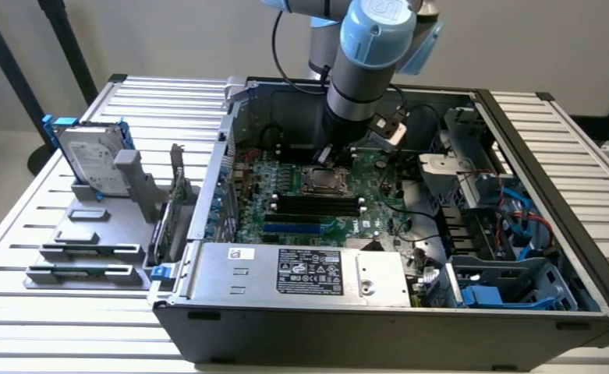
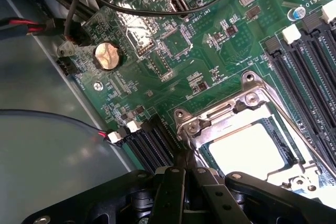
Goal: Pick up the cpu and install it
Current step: 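Install the first cpu locking lever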
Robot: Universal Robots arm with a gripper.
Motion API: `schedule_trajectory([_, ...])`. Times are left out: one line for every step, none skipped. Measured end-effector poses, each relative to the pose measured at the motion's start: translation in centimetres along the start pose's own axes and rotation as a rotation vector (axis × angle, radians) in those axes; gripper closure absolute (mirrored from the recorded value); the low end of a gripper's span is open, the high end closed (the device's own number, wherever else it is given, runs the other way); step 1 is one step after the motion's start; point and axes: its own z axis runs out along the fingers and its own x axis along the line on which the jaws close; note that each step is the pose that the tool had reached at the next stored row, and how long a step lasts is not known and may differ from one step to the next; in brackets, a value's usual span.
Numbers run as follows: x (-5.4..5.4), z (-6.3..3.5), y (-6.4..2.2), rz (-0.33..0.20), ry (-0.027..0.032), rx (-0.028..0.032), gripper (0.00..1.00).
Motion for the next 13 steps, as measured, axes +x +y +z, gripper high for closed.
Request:
schedule_trajectory([0.0,-0.01,0.02,0.0,-0.0002,0.0002,0.89])
schedule_trajectory([-0.01,-0.01,0.04,0.0,-0.0002,0.0003,0.89])
schedule_trajectory([0.0,-0.01,0.06,0.0,-0.0002,0.0005,0.89])
schedule_trajectory([0.0,-0.01,0.08,0.0,-0.0003,0.0005,0.89])
schedule_trajectory([0.01,-0.02,0.1,0.0,-0.0003,0.0004,0.89])
schedule_trajectory([0.01,-0.02,0.11,0.0,-0.0002,0.0005,0.89])
schedule_trajectory([0.01,-0.02,0.12,0.0,-0.0002,0.0005,0.89])
schedule_trajectory([0.02,-0.02,0.14,0.0,-0.0002,0.0005,0.89])
schedule_trajectory([0.02,-0.02,0.15,0.0,-0.0002,0.0005,0.89])
schedule_trajectory([0.01,-0.02,0.16,0.0,-0.0001,0.0005,0.89])
schedule_trajectory([-0.01,-0.02,0.17,0.0,-0.0001,0.0005,0.89])
schedule_trajectory([-0.03,-0.01,0.19,0.0,-0.0001,0.0005,0.89])
schedule_trajectory([-0.05,-0.01,0.2,0.0,-0.0002,0.0006,0.89])
